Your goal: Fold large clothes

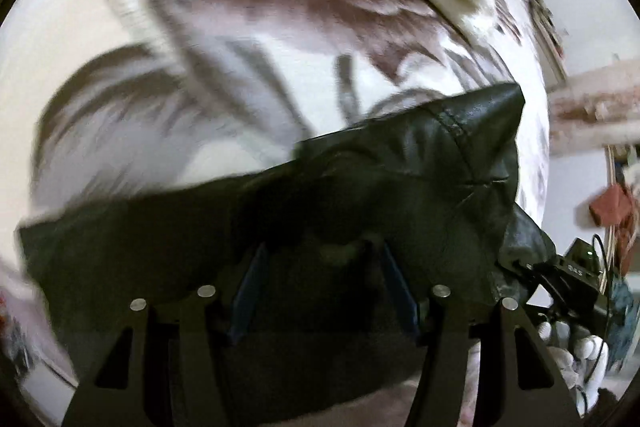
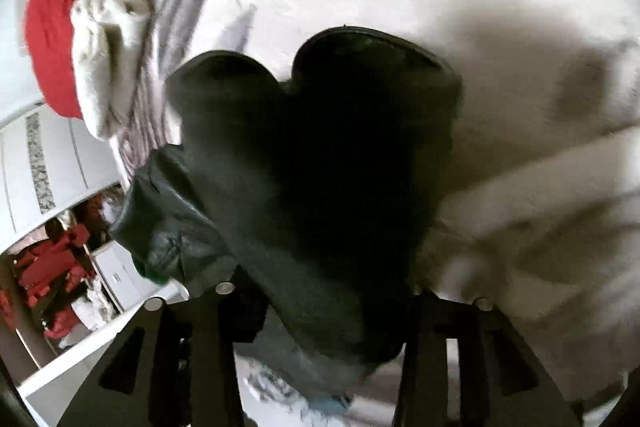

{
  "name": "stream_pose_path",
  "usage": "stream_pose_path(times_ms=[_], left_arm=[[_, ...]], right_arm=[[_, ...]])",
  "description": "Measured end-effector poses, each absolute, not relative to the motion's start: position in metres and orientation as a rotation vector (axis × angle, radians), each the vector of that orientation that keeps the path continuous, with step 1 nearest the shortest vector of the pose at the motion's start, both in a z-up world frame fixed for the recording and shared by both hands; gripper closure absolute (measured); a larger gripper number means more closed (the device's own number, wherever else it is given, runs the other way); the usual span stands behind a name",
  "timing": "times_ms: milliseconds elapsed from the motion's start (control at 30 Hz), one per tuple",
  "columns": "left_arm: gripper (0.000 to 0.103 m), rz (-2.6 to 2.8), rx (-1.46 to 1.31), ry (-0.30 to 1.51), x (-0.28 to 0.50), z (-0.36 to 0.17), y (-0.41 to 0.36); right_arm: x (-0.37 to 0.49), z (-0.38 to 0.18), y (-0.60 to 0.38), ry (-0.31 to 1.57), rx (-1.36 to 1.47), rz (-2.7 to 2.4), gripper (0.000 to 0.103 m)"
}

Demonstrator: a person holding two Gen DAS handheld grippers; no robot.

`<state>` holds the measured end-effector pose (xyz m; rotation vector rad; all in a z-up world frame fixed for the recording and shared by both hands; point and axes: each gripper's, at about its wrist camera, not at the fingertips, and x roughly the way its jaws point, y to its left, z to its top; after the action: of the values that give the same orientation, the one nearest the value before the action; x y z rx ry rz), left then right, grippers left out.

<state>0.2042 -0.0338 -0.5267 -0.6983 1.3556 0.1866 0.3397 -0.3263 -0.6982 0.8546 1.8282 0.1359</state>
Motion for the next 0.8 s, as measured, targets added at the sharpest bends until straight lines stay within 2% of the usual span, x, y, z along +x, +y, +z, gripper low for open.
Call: stream_pose_path(times_ms=[67, 167, 300, 333, 433, 567, 633, 667, 700, 733, 767, 800], left_arm=[[0.047, 0.247, -0.735, 1.326, 0.182, -0.515, -0.016], [0.045, 0.383, -0.788, 1.294, 0.134, -0.509, 0.017], [0.044, 0.536, -0.886, 1.275, 0.085, -0.532, 0.076], [0.044, 0.541, -0.925, 1.254, 0.078, -0.540, 0.086], [0.044, 0.491, -1.040, 1.207, 0.070, -0.563, 0.102], [0.046, 0.508, -1.008, 1.146, 0.079, -0.570, 0.104], [0.068, 0.520, -0.919, 1.083, 0.086, -0.557, 0.098], [0.094, 0.533, -0.875, 1.082, 0.088, -0.552, 0.097], [0.098, 0.534, -0.850, 1.073, 0.089, -0.548, 0.096], [0.098, 0.528, -0.856, 1.060, 0.089, -0.548, 0.098], [0.098, 0.523, -0.869, 1.041, 0.087, -0.547, 0.098], [0.099, 0.521, -0.869, 1.033, 0.086, -0.545, 0.098]], right_arm=[[0.348, -0.670, -0.316, 1.855, 0.635, 0.169, 0.046], [0.371, -0.626, -0.304, 1.830, 0.264, 0.255, 0.045], [0.413, -0.585, -0.266, 1.726, 0.075, 0.460, 0.039], [0.422, -0.582, -0.254, 1.706, 0.058, 0.514, 0.035], [0.449, -0.583, -0.209, 1.636, -0.028, 0.658, 0.034], [0.468, -0.613, -0.138, 1.639, -0.129, 0.882, 0.034], [0.467, -0.633, -0.105, 1.672, -0.211, 0.968, 0.034], [0.462, -0.641, -0.096, 1.692, -0.251, 0.996, 0.034], [0.460, -0.645, -0.090, 1.693, -0.282, 1.014, 0.034], [0.459, -0.647, -0.089, 1.676, -0.293, 1.016, 0.038], [0.458, -0.649, -0.089, 1.679, -0.279, 1.007, 0.071], [0.458, -0.652, -0.092, 1.692, -0.277, 0.973, 0.089]])
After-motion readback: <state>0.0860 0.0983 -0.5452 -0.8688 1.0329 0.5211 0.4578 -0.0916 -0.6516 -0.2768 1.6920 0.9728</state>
